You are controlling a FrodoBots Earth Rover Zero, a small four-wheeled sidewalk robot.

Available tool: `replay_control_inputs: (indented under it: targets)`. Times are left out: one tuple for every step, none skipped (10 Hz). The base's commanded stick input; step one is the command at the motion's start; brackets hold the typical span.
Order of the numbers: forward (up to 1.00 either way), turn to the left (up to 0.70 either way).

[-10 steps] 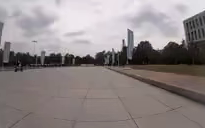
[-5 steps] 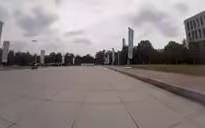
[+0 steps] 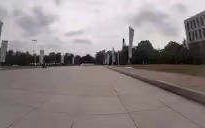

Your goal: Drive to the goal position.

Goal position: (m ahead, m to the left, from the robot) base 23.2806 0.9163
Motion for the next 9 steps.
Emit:
replay_control_inputs:
  targets:
    - [0.60,0.00]
    - [0.60,0.00]
    - [0.60,0.00]
    - [0.60,0.00]
    - [0.60,0.00]
    - [0.60,0.00]
    - [0.60,0.00]
    - [0.60,0.00]
    - [0.60,0.00]
